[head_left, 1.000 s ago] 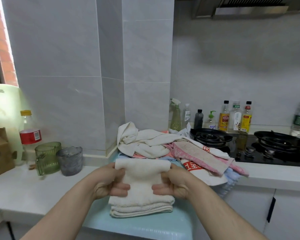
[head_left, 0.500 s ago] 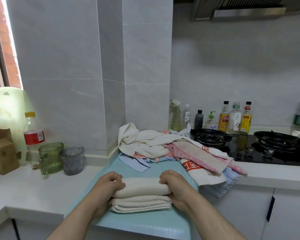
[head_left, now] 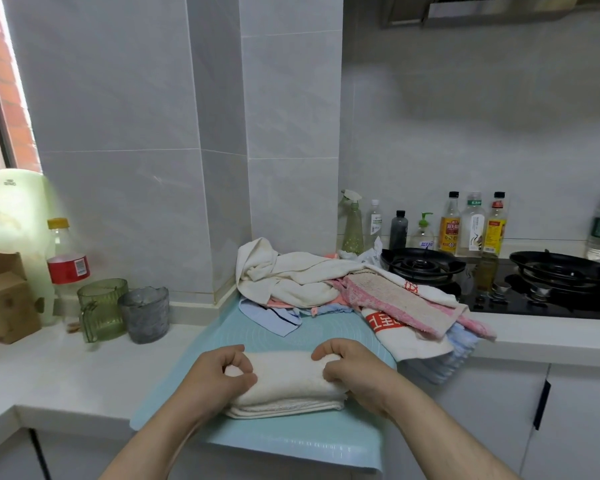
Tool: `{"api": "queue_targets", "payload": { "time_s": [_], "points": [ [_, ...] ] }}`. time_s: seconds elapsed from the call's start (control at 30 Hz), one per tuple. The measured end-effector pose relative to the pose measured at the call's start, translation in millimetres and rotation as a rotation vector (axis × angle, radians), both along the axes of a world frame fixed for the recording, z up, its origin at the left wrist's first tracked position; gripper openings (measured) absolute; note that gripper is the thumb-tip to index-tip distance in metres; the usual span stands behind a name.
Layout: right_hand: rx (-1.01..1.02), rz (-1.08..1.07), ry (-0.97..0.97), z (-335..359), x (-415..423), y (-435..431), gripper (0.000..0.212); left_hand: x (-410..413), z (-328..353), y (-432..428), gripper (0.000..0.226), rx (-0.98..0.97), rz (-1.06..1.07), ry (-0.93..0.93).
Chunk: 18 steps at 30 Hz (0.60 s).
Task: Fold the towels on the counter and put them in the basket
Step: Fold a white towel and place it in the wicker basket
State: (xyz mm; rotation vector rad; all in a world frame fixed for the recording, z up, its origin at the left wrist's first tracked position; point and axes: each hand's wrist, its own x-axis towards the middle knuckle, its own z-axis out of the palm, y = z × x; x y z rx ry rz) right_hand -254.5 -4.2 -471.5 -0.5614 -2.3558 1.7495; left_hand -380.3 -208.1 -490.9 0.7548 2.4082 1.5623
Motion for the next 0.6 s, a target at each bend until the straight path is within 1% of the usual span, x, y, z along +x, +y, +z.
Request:
{"api": "queue_targets", "payload": {
  "time_s": [0.07, 0.1, 0.17, 0.23, 0.3, 0.33, 0.4, 0.43, 0.5, 0.6],
  "points": [
    [0.105, 0.056, -0.008, 1.6, 6.6, 2.0, 0.030, 2.2, 3.3, -2.2, 0.016, -0.042, -0.022, 0.050],
    [0.150, 0.075, -0.005, 2.2, 9.9, 3.2, 0.030, 3.9, 5.1, -2.3, 0.021, -0.062, -0.037, 0.077],
    [0.208, 0.097, 0.014, 2.7, 14.2, 5.2, 0.032, 8.2, 8.9, 0.1, 0.038, -0.130, -0.055, 0.127],
    [0.262, 0.109, 0.012, 4.3, 15.6, 4.6, 0.041, 11.1, 14.1, 3.0, 0.055, -0.231, -0.039, 0.177],
    [0.320, 0.107, -0.005, 6.1, 15.4, 3.1, 0.050, 9.0, 16.3, 2.3, 0.066, -0.327, -0.016, 0.221],
    [0.347, 0.102, -0.011, 7.1, 15.3, 1.9, 0.053, 6.0, 16.1, -0.4, 0.072, -0.362, -0.005, 0.214],
    [0.396, 0.101, -0.026, 10.0, 15.0, -1.5, 0.056, 2.3, 16.2, -9.5, 0.081, -0.393, -0.010, 0.138],
    [0.411, 0.101, -0.034, 11.1, 14.6, -3.1, 0.057, 0.8, 15.2, -13.6, 0.082, -0.394, -0.021, 0.099],
    [0.432, 0.086, -0.051, 13.0, 13.2, -6.4, 0.060, 0.6, 14.5, -17.4, 0.073, -0.376, -0.042, 0.061],
    [0.475, 0.049, -0.082, 13.4, 10.9, -13.0, 0.065, 2.5, 11.6, -19.5, 0.063, -0.290, -0.073, 0.029]
  ]
}}
